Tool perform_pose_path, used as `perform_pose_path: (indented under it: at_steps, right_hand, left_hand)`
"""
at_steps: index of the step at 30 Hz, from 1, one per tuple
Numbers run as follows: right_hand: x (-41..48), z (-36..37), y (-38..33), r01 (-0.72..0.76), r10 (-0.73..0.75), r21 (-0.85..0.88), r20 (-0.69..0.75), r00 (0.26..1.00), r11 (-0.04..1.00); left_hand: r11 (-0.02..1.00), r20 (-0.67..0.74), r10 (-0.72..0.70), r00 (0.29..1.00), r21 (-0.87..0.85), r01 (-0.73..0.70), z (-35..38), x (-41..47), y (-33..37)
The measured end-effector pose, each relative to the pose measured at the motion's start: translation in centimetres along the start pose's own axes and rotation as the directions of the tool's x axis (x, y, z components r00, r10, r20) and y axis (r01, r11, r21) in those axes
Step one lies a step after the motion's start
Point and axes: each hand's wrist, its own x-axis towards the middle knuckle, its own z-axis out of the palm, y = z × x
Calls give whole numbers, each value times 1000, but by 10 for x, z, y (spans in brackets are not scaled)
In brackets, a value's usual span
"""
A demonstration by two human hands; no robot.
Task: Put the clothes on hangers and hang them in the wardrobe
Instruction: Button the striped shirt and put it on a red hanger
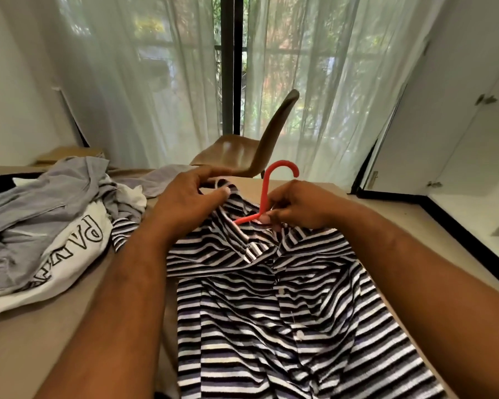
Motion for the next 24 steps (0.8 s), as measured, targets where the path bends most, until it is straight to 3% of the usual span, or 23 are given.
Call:
perform_pose_path:
  at_steps: [5, 8, 11, 13, 15, 19, 24]
  right_hand:
    - [31, 5, 19, -20, 14, 143, 41, 999, 990]
    - [52, 14, 36, -74, 64, 169, 63, 996, 983]
    - [79, 36, 62, -132, 152, 129, -153, 976, 983]
    - [85, 47, 76, -189, 220, 117, -385, 896, 975]
    - [78, 52, 85, -164, 240, 188, -523, 818, 968]
    - [34, 63, 111, -170, 292, 266, -539, 790, 949]
    - [-15, 76, 153, -332, 395, 216, -561, 728, 918]
  left_hand:
    - [992, 94, -103, 990, 77, 96, 20, 13, -33]
    - [977, -48, -101, 994, 184, 108, 33, 27, -61]
    - [946, -264, -34, 964, 303, 116, 50, 38, -86]
    - [938, -383, -26, 924, 311, 155, 59, 39, -95]
    - [932, -434, -2, 901, 325, 159, 65, 40, -101]
    - [926, -446, -1, 895, 337, 169, 69, 43, -104]
    - [881, -373, -65, 925, 413, 229, 83, 44, -98]
